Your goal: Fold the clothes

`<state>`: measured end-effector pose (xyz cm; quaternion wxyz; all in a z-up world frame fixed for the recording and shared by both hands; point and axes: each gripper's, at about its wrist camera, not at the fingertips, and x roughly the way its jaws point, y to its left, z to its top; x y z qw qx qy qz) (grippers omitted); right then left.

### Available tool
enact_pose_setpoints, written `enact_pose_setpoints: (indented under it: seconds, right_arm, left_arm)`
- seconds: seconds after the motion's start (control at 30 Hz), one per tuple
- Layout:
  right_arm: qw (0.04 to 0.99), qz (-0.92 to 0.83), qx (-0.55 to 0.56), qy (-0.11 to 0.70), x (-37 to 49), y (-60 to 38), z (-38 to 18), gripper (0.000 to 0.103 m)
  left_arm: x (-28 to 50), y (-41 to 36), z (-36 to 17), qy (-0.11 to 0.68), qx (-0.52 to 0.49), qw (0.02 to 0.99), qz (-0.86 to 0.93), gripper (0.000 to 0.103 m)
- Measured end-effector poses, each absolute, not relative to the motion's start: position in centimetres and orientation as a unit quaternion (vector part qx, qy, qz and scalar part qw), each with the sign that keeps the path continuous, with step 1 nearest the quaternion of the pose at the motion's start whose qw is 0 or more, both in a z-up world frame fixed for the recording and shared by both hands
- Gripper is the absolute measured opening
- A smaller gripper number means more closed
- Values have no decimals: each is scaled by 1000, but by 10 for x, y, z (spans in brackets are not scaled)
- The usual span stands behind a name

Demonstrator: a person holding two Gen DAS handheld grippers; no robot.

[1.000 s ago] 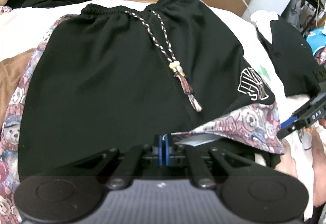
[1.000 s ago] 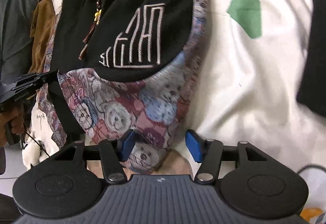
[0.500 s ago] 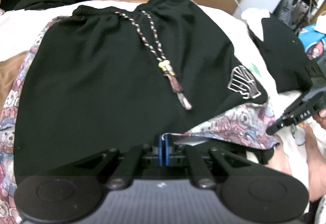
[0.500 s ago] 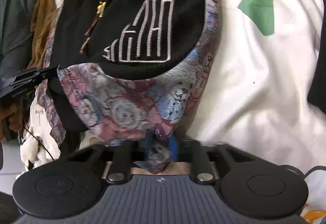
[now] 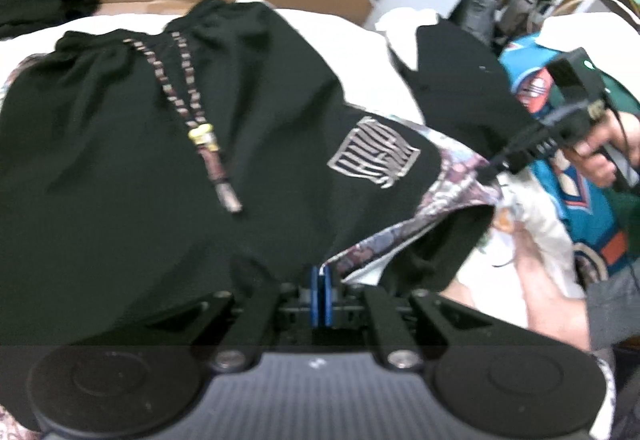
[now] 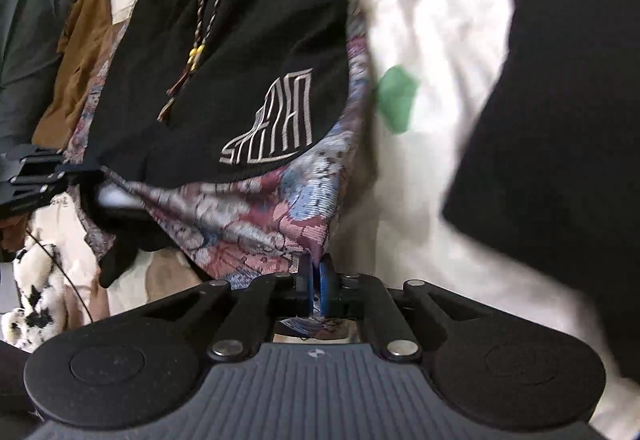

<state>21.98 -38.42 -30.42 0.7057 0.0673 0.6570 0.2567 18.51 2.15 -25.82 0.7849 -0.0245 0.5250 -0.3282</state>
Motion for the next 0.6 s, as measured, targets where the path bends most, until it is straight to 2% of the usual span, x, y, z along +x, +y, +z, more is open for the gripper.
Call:
enact_pose_setpoints:
  seconds: [0.33, 0.6]
  right_arm:
    - [716, 246, 35, 652, 226, -412, -294, 3]
    - [706, 244, -14, 664, 216, -408, -316, 3]
  left_arm:
    - [152, -25, -278, 561, -4, 714, -418, 4]
    - [118, -63, -315, 588, 38, 666, -457, 4]
